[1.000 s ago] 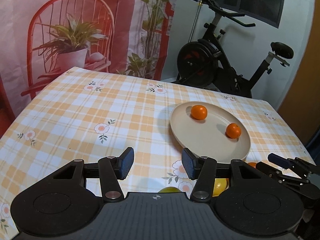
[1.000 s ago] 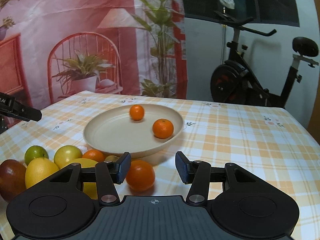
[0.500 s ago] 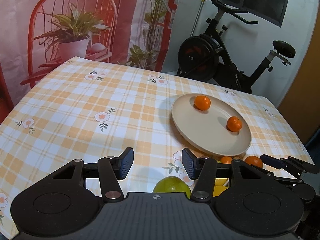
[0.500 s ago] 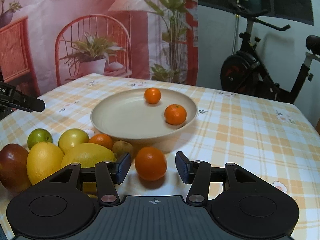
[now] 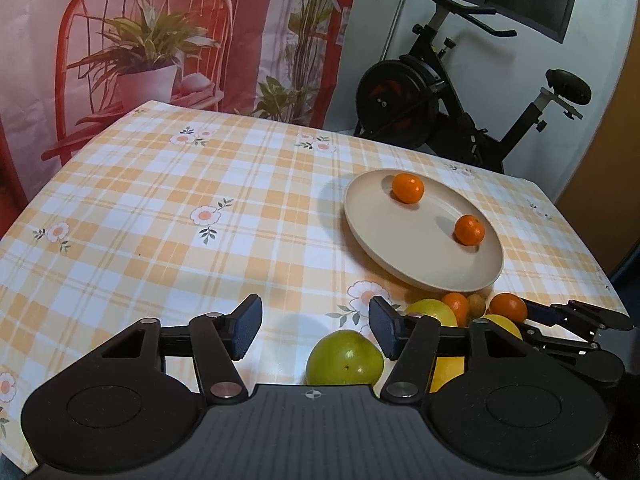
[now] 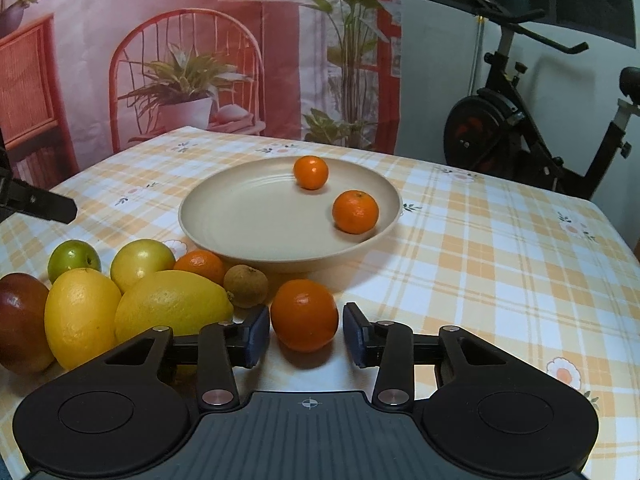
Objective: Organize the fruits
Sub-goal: 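Move the right gripper to another tangerine and the left gripper to a green lime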
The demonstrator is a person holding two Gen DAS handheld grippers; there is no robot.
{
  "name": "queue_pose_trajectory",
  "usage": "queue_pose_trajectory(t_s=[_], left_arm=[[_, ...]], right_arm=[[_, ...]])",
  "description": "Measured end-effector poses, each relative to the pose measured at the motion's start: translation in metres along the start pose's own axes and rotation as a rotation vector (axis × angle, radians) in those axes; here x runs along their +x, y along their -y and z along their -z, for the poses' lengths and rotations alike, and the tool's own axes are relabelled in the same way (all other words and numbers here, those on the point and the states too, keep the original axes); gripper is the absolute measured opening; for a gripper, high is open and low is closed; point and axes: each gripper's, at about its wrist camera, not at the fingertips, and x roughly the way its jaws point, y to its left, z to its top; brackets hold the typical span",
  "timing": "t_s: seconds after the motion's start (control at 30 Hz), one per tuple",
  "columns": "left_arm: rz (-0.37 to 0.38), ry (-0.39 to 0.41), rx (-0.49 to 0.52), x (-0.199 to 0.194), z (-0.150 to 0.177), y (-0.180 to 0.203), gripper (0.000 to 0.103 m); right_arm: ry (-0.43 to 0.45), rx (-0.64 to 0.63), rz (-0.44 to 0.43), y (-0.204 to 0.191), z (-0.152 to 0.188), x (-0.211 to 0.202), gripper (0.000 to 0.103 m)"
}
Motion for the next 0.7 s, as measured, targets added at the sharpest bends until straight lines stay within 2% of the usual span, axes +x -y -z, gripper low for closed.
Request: queue_pose_trajectory(t_s=[0.7], left_arm=[[0.049,-0.108,-0.053,0.015,0.005,-0.003,0.067]], right_arm=[[0.005,0.011,-0.006,0.002,-0.001,-0.001,0.035]])
